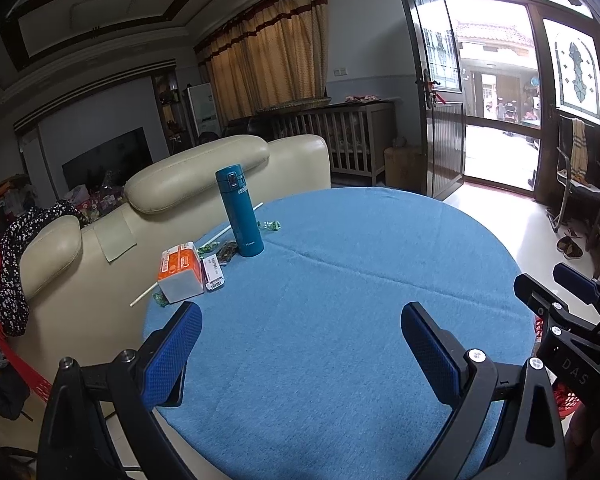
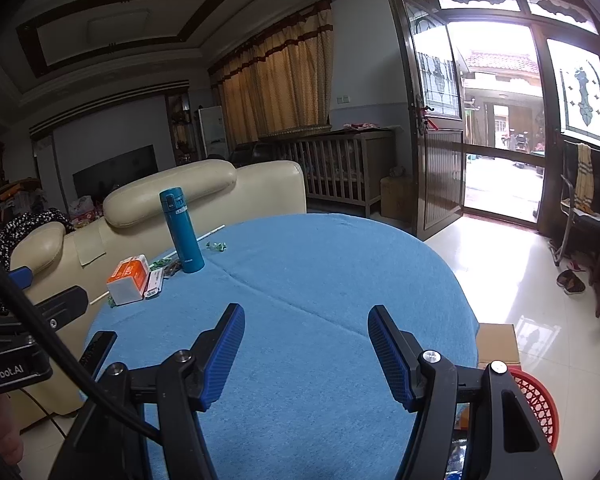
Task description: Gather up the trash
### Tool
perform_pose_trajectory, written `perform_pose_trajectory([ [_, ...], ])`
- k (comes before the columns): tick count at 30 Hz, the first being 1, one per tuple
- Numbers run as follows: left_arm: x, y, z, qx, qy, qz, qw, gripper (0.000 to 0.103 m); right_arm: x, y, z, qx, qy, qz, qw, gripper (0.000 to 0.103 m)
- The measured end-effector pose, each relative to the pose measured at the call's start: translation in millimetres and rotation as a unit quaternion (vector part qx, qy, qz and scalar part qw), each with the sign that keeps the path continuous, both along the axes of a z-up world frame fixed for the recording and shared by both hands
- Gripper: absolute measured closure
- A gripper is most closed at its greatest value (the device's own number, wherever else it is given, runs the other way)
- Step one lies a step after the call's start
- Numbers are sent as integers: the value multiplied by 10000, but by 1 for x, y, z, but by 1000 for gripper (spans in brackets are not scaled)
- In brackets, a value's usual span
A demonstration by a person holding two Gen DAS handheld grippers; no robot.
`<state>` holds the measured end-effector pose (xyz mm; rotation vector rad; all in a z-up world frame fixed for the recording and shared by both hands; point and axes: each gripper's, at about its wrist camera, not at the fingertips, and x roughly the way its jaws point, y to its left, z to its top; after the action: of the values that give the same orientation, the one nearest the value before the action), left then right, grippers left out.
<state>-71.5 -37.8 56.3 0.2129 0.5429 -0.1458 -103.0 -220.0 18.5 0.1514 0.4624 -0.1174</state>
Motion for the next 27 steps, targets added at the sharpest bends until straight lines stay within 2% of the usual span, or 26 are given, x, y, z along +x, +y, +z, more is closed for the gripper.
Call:
perform_pose_trajectory([
  [27, -1, -4, 0, 19, -34, -16, 10000, 3, 0, -5, 2, 49, -37, -25, 10000, 35],
])
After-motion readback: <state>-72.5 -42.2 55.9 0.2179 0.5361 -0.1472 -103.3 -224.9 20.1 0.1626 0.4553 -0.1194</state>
